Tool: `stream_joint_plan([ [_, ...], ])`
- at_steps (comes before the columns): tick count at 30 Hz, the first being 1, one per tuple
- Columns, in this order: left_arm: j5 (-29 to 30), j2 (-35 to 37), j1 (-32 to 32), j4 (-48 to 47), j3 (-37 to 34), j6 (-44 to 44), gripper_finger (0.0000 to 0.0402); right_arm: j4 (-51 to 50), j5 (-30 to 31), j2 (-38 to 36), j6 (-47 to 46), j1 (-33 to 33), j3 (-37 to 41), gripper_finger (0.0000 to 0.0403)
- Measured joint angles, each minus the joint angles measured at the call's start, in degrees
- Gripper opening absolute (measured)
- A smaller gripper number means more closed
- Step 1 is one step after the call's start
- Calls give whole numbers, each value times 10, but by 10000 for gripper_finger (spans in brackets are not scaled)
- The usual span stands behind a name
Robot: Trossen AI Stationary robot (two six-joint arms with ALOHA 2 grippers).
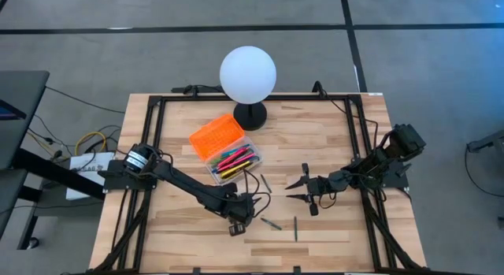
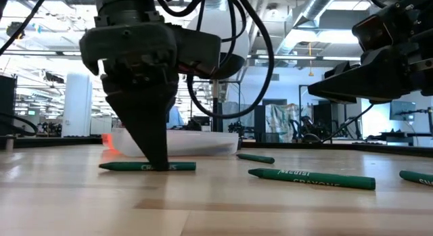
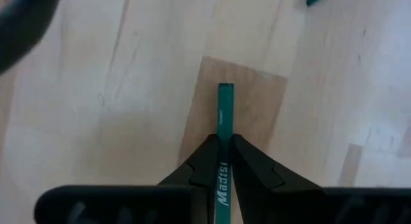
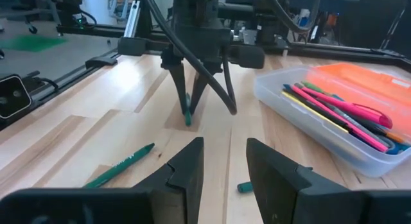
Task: Pick & place school supplies into a supply box
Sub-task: Put the middle left green crayon into the orange supply box
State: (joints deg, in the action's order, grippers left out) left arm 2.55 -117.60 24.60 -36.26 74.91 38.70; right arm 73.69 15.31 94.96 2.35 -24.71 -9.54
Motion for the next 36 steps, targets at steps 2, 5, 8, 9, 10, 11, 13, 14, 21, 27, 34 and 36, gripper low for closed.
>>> stream_joint_plan([
  [2,-7,0,0,-2,0,0,33,0,0,0,-1,0,0,113],
  [5,-14,1,0,-5,0,-1,33,0,0,0,-5,0,0,113],
  [8,-14,1,0,-5,0,-5,34,0,0,0,-5,0,0,113],
  [9,-12,1,0,-5,0,-7,34,0,0,0,-5,0,0,113],
  [10,-8,1,0,-5,0,-12,34,0,0,0,-5,0,0,113],
  [11,-3,1,1,-5,0,-17,34,0,0,0,-5,0,0,113],
  [13,8,1,2,-5,0,-23,30,0,0,0,-5,0,0,113],
  [14,11,1,3,-5,0,-25,28,0,0,0,-5,0,0,113],
  [21,24,2,3,-1,0,-40,17,0,0,0,-5,0,0,113],
  [27,33,11,3,2,-3,-35,17,0,0,0,-5,0,0,113],
  [34,43,33,2,-7,-7,-32,17,-1,0,0,-5,0,0,113],
  [36,47,39,3,-13,-8,-32,16,0,0,0,-5,0,0,113],
])
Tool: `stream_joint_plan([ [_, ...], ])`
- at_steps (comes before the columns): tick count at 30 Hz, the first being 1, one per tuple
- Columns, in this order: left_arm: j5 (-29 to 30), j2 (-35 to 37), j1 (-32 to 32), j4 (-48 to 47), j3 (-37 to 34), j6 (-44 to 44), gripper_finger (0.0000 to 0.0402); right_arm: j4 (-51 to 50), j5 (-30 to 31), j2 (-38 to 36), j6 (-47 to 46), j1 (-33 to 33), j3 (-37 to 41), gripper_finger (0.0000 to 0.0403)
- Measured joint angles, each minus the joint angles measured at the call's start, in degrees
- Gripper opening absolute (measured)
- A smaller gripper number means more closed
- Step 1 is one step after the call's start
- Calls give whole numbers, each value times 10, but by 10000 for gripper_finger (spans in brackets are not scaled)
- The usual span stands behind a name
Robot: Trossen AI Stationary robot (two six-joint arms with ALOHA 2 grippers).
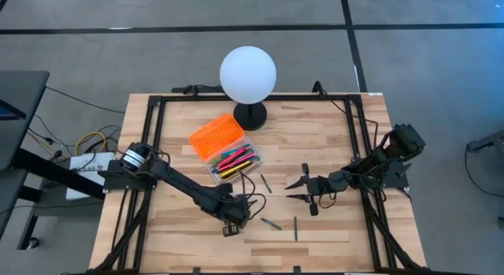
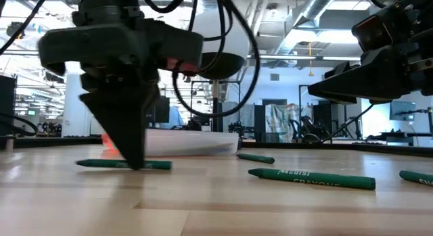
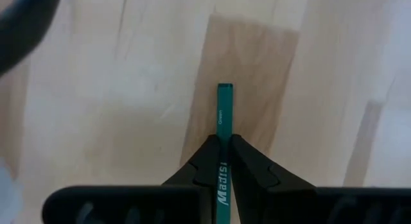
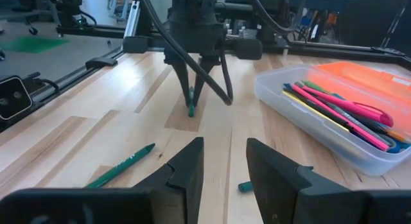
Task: Pick & place school supplies into a supply box
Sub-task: Put the middle left green crayon into the orange supply box
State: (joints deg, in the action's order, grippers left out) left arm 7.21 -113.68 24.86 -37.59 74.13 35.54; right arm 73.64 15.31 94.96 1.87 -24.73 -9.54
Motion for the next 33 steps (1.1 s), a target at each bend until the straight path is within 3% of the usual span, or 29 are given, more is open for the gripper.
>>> stream_joint_plan([
  [20,16,7,-1,2,25,-43,16,-15,1,0,-10,1,0,113],
  [23,44,8,-1,-37,61,-62,16,-15,1,0,-13,1,0,113],
  [29,153,8,-5,-163,138,-90,16,-15,2,0,-19,1,0,113],
  [33,206,9,-24,-233,157,-80,16,-15,2,0,-20,1,-1,113],
])
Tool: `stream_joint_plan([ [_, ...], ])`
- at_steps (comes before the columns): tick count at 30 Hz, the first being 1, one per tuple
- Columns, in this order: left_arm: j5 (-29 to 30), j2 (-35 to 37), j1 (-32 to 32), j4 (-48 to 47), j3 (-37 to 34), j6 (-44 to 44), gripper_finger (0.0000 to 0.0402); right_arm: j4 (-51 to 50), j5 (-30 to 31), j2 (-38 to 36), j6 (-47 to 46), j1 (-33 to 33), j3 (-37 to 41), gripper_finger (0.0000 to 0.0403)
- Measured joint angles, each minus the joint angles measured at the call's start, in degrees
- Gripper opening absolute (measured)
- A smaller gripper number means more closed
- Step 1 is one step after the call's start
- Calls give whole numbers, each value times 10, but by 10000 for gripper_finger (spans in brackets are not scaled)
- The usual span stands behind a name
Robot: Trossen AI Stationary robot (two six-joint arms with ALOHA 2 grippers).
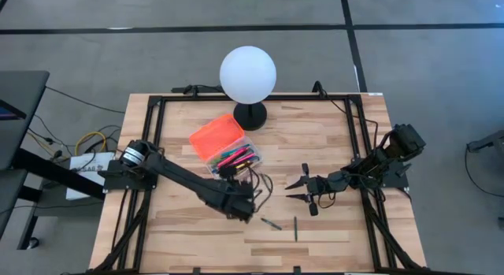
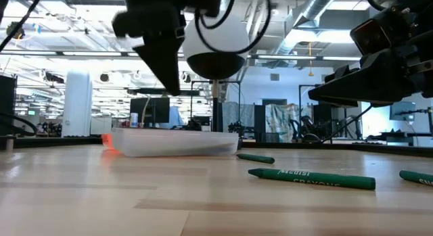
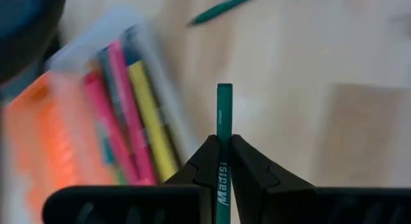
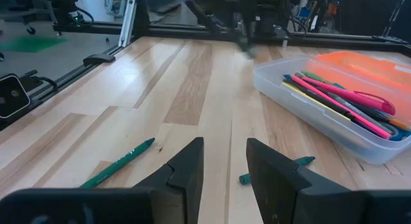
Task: Pick & place school supplies into a supply box
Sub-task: Put the middle left green crayon into the orange supply box
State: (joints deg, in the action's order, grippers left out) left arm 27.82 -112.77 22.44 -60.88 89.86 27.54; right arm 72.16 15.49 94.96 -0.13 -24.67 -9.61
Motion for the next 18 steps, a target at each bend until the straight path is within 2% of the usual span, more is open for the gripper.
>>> stream_joint_plan([
  [7,51,0,-55,-94,-23,74,16,-3,0,0,-6,0,0,113],
  [10,71,0,-78,-93,-45,81,19,-4,0,0,-12,0,0,113],
  [18,55,0,-120,-65,-79,73,28,-28,0,0,-15,0,-1,113],
])
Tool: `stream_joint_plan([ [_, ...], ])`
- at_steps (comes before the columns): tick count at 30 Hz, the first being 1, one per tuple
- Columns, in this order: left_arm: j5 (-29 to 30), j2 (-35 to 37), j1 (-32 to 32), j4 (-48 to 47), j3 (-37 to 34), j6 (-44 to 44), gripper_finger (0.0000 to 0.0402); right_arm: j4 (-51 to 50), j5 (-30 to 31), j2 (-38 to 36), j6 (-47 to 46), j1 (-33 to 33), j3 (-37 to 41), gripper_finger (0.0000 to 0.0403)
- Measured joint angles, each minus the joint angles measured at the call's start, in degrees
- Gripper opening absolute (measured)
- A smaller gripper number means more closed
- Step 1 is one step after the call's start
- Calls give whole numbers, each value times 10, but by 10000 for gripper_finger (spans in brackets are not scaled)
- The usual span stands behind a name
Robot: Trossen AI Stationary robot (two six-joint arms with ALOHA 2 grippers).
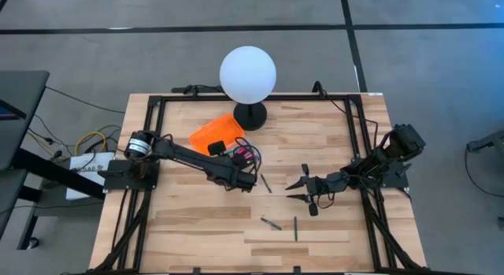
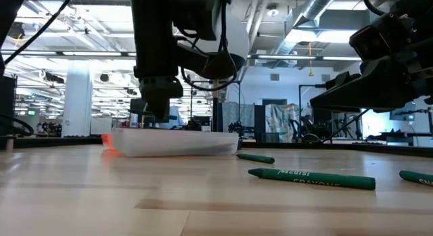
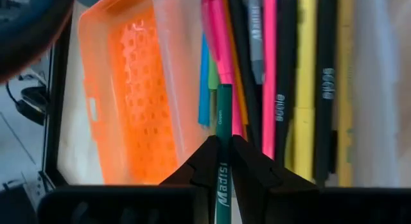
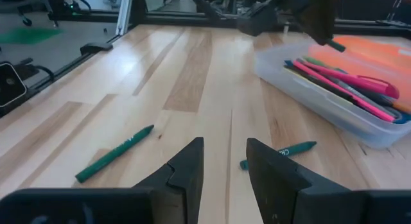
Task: Pick & place school supplies into a supply box
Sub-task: Put the middle left green crayon into the orange supply box, then put the top left green crayon into the orange supply box
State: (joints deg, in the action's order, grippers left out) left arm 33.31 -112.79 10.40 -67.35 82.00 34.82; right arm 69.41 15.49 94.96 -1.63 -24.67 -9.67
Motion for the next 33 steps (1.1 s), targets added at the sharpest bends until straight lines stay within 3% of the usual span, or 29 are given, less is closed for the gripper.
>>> stream_joint_plan([
  [10,-15,0,-21,15,-5,-15,32,0,0,0,0,0,0,113],
  [20,-11,0,-20,13,-5,-22,85,-1,0,0,-4,0,0,113],
  [27,-27,0,15,11,1,-18,91,-1,0,0,-15,8,-4,113],
  [33,85,0,122,2,8,-6,87,-18,7,0,-30,29,-39,113],
])
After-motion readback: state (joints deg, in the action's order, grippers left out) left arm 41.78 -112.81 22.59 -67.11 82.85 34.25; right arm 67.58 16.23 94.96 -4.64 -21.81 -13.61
